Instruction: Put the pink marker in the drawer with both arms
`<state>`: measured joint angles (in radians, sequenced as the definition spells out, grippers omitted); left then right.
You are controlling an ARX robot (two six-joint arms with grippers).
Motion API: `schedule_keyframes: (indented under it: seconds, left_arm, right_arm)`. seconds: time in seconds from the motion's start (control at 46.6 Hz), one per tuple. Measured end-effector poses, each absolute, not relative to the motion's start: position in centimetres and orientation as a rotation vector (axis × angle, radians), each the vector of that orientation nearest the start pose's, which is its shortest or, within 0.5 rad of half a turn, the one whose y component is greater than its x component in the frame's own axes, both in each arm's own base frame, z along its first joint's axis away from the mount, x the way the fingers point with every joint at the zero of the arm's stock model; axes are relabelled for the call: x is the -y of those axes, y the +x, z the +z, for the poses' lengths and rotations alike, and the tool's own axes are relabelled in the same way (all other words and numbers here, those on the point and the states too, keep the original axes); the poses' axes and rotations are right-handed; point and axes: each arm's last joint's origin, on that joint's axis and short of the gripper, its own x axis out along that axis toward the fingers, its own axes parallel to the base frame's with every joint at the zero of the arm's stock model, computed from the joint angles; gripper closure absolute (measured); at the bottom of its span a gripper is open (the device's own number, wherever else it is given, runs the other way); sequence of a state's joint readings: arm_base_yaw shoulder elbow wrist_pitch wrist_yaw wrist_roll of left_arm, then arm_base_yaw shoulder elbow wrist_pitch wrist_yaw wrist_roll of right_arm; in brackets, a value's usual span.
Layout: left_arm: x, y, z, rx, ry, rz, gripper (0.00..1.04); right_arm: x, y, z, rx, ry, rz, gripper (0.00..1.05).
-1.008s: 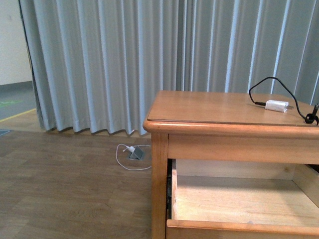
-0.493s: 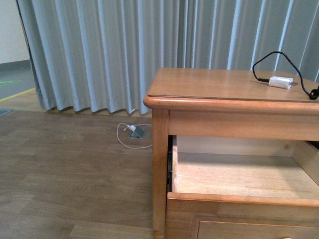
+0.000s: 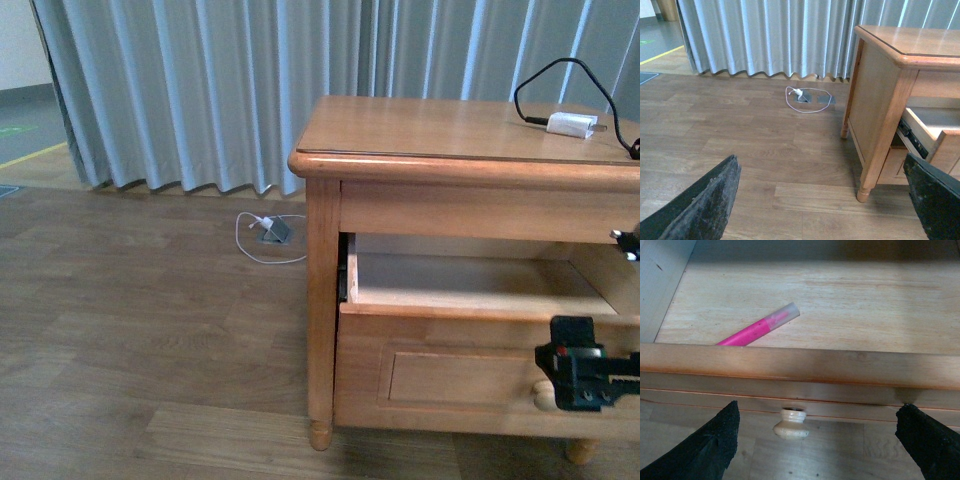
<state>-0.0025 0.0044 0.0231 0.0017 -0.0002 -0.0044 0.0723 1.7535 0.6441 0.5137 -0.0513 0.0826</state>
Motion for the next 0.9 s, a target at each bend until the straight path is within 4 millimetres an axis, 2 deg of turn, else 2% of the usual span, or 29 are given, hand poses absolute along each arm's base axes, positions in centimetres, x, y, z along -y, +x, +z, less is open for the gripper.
schedule_keyframes:
  seconds: [0.343,0.601,0.751,0.901]
  left_arm:
    - [0.0,9.7,17.1,0.020,-0.004,-0.002,0.06]
    - [0.0,9.7,17.1,0.020,-0.004,-0.002,0.06]
    - [0.0,9.7,17.1,0.020,-0.004,-0.002,0.06]
    - [0.0,9.7,17.1,0.020,-0.004,-0.002,0.06]
  right_arm:
    - [-3.0,36.9,10.6,-0.476,0.054,0.023,0.08]
    - [-3.2,40.5,9.7,-0.417,0.055,-0.003,0.08]
    - [-2.9,41.9,9.3,-0.385,0.064,-0.018,0.08]
    - [-2.6,42.2,8.9,-0.378,0.064,-0.022,0.08]
